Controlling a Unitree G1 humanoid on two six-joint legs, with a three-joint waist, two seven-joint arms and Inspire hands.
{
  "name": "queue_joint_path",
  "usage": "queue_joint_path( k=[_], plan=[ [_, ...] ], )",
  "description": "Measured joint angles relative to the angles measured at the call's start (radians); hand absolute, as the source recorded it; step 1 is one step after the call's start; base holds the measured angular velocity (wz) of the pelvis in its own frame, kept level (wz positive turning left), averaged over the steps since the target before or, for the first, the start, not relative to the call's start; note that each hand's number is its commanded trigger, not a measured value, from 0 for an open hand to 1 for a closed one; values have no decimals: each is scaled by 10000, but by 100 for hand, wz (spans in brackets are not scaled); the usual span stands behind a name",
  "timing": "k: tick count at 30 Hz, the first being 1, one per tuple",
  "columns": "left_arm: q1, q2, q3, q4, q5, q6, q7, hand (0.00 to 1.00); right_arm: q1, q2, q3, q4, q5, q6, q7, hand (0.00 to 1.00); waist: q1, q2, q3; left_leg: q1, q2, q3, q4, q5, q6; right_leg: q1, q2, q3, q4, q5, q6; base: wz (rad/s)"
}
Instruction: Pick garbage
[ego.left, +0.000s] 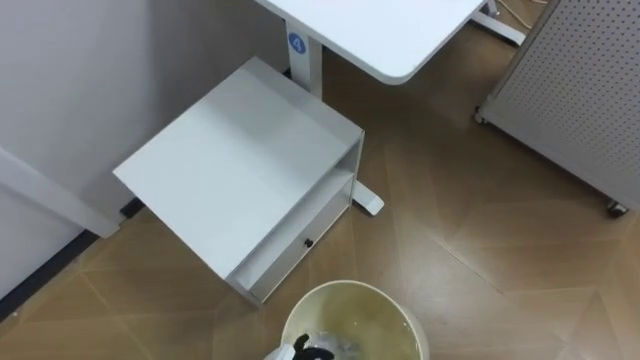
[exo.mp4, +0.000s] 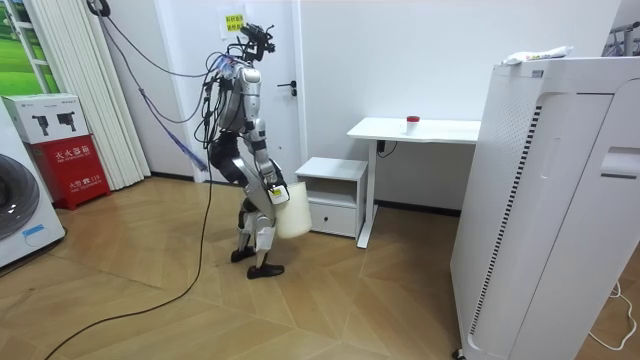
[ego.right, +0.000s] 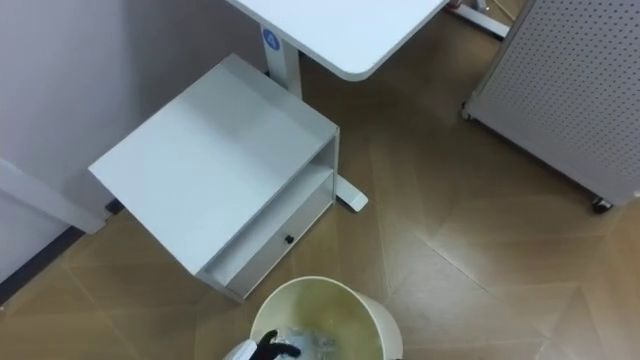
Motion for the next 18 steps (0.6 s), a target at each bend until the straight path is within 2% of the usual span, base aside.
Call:
queue_joint_path(
  k=[3, 4, 12, 15, 17, 18],
  plan=[
    [38, 3, 6, 1, 31, 1, 6, 0, 44, 0, 40, 15, -40, 48, 0, 100, -5, -12, -11, 247, -62, 6, -172, 46, -5, 211, -26, 19, -66, 4, 7, 0],
    [48, 0, 4, -2, 27, 1, 12, 0, 81, -50, 40, 14, -17, 89, 1, 100, -3, -15, -52, 366, -119, 7, -327, 114, 2, 288, -44, 48, -138, 29, 36, 4],
    [66, 175, 138, -24, 254, -1, 32, 0, 151, -76, -180, 218, -188, 125, 405, 100, -14, -35, -61, 1220, -161, 231, -884, 209, -12, 937, -1, 201, -470, 84, 71, -5],
    [123, 436, 268, -504, 401, -21, 30, 0, 282, -141, -477, 277, -228, 308, 648, 100, -35, -27, -63, 1644, -129, 247, -1117, 218, -25, 1384, 119, 245, -769, 145, 109, -6],
    [268, 785, 554, -1199, 601, -119, 55, 0, 489, -158, -787, 291, -411, 300, 700, 100, -44, -14, -60, 2123, -146, 279, -1456, 253, -62, 1821, 185, 263, -1098, 214, 149, -9],
    [322, 864, 632, -1338, 651, -171, 77, 0, 564, -163, -841, 306, -435, 300, 719, 100, -45, -3, -67, 2269, -152, 293, -1547, 258, -68, 1954, 198, 272, -1168, 217, 156, -9]
  ],
)
